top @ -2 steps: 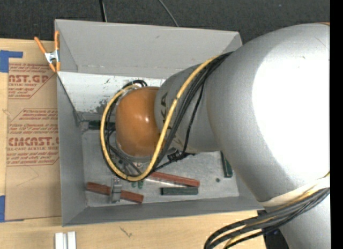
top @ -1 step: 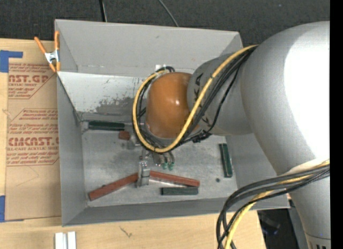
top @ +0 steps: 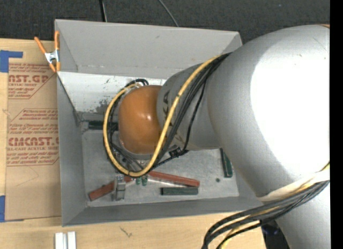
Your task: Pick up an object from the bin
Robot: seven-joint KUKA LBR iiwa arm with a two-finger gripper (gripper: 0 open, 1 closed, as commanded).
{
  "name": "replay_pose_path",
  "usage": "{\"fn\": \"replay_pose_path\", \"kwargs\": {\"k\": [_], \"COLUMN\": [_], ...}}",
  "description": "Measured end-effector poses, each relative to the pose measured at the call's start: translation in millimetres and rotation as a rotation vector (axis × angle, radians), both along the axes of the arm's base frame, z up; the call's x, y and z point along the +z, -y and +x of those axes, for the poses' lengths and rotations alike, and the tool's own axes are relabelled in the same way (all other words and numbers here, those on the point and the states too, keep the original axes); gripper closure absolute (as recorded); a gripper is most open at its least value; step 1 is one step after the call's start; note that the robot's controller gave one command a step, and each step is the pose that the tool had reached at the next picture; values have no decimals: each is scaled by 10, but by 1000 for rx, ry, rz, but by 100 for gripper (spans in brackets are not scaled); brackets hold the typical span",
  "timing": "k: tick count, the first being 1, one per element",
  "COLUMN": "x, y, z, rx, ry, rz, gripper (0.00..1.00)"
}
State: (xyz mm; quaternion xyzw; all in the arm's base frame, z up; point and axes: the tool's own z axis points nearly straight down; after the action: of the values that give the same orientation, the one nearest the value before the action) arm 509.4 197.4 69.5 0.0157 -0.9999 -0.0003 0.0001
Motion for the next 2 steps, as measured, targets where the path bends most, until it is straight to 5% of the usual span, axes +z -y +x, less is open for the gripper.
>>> {"fn": "replay_pose_path", "kwargs": {"k": [1,2], "x": [169,12], "y": [560,-153], "z": [-112,-270], "rx": [68,222], "ry": [0,2], "rz": [0,-3], "gripper": [0,100]}}
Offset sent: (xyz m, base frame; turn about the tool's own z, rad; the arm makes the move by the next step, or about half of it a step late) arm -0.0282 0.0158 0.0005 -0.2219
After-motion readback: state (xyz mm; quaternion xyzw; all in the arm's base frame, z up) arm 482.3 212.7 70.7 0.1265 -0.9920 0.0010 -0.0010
